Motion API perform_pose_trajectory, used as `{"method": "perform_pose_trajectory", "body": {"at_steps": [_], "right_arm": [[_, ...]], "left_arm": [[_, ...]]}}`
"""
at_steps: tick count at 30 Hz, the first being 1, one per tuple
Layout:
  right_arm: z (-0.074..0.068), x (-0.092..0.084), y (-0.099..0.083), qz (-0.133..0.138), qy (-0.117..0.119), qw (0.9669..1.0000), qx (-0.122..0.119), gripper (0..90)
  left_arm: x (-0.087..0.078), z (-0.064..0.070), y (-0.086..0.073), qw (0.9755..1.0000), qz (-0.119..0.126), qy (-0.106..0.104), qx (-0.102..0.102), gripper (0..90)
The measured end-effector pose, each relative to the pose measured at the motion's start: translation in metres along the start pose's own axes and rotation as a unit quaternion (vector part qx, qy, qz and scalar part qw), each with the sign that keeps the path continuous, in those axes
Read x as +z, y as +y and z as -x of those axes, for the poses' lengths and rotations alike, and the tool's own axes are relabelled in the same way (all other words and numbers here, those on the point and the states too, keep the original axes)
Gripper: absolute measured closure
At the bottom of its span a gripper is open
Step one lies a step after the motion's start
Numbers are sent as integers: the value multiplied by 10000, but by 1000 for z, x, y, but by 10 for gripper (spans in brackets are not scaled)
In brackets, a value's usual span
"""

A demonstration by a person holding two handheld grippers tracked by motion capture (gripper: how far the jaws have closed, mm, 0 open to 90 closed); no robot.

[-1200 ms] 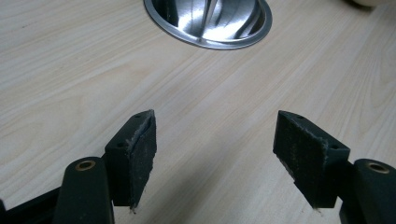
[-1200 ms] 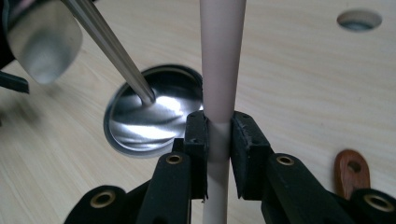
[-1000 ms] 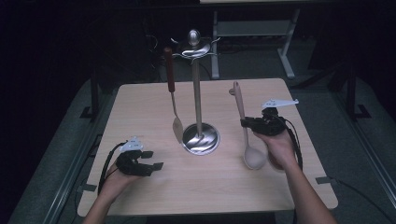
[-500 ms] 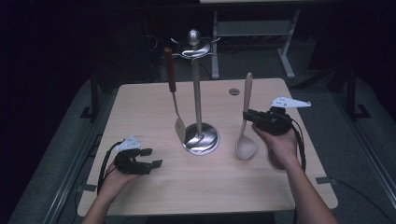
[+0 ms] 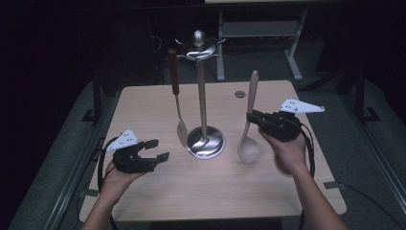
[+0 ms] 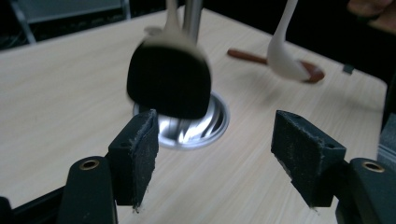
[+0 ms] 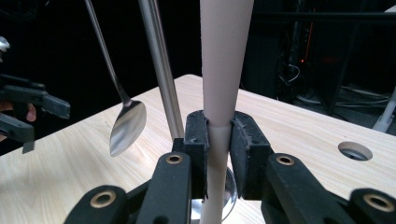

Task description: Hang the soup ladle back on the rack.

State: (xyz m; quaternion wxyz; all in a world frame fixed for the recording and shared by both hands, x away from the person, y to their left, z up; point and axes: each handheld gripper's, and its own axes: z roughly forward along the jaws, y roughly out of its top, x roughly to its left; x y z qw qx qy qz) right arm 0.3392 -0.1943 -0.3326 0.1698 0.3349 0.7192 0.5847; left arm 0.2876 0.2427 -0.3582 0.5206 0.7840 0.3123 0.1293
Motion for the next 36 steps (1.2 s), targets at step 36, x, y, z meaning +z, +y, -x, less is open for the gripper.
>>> {"method": "perform_pose_trajectory", "body": {"at_steps": [36], "right_arm": [[-72,26,15,210,549,9969,-519,770]], "left_arm": [[53,58,133,9905,800,-604,942,485]]}}
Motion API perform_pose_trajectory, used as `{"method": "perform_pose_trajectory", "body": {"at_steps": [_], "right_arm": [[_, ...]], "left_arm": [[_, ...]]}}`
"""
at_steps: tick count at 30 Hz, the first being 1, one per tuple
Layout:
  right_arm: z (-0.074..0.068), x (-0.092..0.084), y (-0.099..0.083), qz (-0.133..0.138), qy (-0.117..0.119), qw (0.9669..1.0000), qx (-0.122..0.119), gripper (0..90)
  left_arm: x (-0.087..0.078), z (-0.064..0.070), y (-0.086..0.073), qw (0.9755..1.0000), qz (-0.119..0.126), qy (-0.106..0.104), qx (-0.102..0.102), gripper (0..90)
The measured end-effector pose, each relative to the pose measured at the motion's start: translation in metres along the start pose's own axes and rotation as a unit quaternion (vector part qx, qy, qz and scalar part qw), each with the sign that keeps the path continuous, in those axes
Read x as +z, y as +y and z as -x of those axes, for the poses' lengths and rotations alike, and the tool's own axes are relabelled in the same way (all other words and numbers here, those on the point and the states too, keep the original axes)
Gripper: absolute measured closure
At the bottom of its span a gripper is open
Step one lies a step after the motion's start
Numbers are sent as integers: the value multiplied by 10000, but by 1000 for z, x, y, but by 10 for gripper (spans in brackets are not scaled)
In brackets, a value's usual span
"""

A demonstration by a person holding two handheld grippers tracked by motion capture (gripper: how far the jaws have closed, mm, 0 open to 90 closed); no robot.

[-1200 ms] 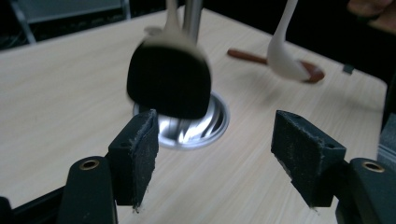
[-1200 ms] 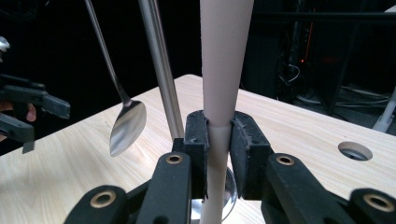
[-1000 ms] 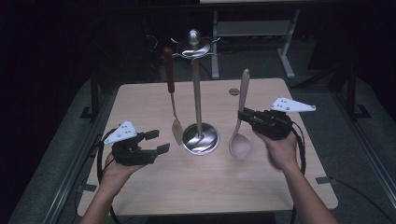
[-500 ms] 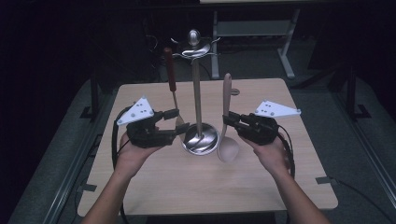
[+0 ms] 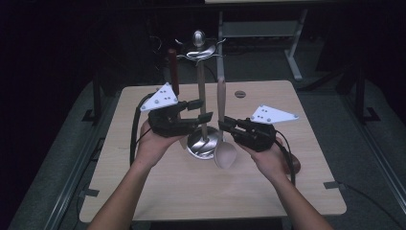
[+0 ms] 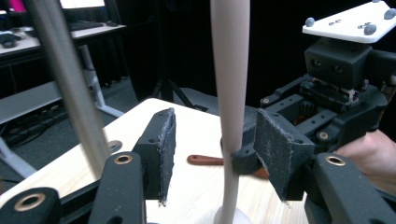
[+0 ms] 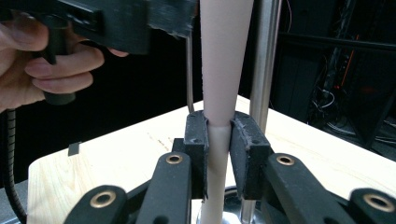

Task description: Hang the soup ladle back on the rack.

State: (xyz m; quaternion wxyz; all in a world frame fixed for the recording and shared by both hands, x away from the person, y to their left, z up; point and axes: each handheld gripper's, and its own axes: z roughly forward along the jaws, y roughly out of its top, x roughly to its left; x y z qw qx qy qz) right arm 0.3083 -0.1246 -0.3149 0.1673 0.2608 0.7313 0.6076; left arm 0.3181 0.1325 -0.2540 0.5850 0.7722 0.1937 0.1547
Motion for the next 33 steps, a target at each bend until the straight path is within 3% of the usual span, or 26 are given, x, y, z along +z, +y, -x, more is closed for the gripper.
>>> {"method": "perform_pose_trajectory", "body": {"at_steps": [9,33], "right_arm": [[-7,5,2,-12,-9,10000,-44,769],[-10,9,1,-17,-48,9999,-111,769]], "left_arm": [[20,5,3,9999,-25,-122,0,508],[23,1,2,9998,-40,-167,-85,722]]}}
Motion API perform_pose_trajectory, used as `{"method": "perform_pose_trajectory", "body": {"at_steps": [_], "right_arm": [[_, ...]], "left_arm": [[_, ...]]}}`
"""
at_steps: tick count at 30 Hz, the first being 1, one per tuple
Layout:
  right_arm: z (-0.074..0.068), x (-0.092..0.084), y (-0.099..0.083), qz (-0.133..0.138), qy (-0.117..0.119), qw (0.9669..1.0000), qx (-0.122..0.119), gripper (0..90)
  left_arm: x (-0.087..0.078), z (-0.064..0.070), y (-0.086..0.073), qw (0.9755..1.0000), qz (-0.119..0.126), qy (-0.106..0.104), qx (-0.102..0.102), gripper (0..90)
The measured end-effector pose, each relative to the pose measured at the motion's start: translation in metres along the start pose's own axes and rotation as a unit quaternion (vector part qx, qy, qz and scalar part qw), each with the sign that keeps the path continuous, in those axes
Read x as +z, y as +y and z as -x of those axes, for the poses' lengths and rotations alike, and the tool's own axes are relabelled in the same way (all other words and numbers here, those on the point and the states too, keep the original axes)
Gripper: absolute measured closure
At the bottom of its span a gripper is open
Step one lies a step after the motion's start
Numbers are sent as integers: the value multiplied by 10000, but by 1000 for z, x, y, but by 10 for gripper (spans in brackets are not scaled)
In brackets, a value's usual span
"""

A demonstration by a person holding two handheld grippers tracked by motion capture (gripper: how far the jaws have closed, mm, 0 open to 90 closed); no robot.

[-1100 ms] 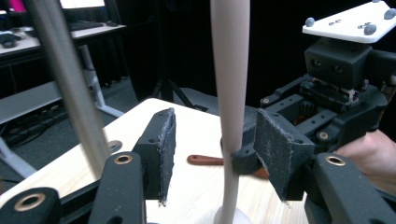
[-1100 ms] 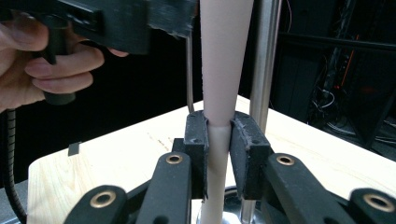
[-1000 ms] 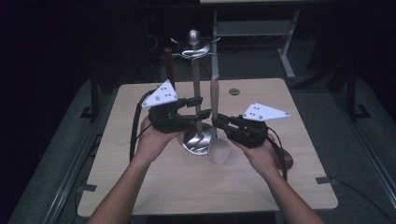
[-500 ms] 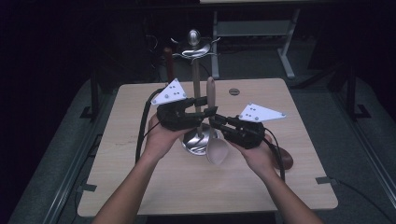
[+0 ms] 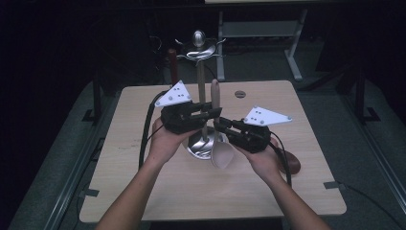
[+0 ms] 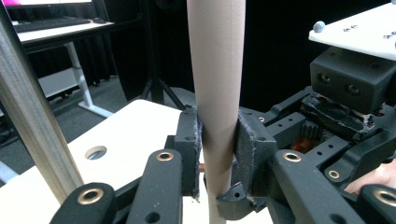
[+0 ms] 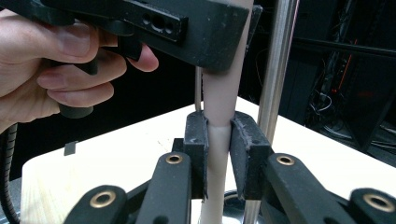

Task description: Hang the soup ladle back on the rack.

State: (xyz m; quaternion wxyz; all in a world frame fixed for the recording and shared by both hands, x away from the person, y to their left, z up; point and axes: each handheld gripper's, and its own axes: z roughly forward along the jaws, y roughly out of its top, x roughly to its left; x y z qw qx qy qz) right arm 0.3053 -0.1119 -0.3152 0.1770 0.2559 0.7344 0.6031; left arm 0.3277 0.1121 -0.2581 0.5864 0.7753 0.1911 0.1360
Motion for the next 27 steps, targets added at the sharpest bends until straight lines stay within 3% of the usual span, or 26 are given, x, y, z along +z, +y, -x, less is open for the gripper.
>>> {"method": "perform_pose_trajectory", "body": {"at_steps": [11,20,27], "right_arm": [[0,0,0,-3,45,10000,-13,767],[0,1,1,-14,200,9998,-44,754],[-1,1,2,-11,334,9994,-37,740]], "left_arm": [[-1,-2,0,9999,-31,-158,-55,743],[-6,-12,-1,9984,-37,-533,-204,749],[-8,-16,-1,9968,-115,-770,-185,752]]}}
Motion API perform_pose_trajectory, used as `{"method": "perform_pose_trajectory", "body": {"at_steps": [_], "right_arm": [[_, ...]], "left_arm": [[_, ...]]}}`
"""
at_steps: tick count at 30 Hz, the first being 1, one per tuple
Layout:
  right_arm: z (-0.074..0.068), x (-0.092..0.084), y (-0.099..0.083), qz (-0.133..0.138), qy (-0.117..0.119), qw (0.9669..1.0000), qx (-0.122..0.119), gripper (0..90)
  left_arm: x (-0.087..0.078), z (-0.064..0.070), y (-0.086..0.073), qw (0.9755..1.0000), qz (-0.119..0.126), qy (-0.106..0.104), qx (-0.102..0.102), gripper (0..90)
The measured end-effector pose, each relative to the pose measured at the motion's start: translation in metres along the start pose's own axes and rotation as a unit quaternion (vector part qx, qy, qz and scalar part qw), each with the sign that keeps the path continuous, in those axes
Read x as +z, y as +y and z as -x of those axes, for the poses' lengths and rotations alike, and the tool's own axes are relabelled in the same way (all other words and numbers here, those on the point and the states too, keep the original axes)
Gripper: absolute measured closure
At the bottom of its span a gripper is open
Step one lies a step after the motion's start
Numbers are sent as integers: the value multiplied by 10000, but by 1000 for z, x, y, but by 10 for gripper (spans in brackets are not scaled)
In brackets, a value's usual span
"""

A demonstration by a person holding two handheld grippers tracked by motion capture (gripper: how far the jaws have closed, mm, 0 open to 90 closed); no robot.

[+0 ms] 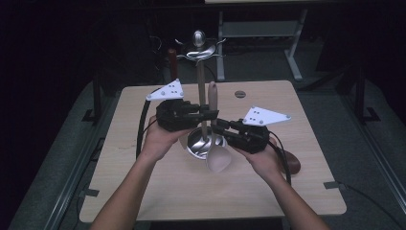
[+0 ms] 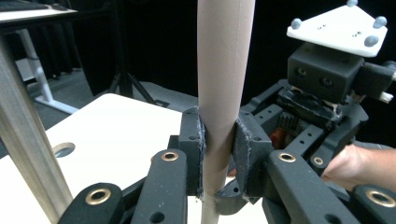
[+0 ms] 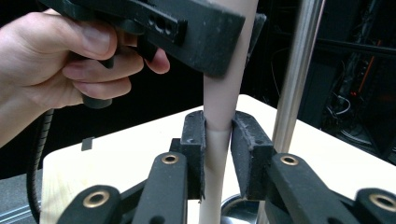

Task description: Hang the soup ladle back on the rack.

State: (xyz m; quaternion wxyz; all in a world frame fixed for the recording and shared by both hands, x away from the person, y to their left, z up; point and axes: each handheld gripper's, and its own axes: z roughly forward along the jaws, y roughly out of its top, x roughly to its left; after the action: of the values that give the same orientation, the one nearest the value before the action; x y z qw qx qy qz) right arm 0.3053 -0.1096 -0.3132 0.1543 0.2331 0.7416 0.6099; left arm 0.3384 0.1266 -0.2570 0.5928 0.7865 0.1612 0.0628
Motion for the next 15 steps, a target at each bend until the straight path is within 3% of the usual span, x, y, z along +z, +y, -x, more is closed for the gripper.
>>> {"method": "perform_pose_trajectory", "body": {"at_steps": [6,15], "right_arm": [[0,-2,2,36,144,9999,-49,723],[2,-2,2,47,426,9990,-135,723]], "left_arm": [[-2,-1,1,9997,-132,-147,130,753],[-6,0,3,9990,-132,-378,220,753]]}}
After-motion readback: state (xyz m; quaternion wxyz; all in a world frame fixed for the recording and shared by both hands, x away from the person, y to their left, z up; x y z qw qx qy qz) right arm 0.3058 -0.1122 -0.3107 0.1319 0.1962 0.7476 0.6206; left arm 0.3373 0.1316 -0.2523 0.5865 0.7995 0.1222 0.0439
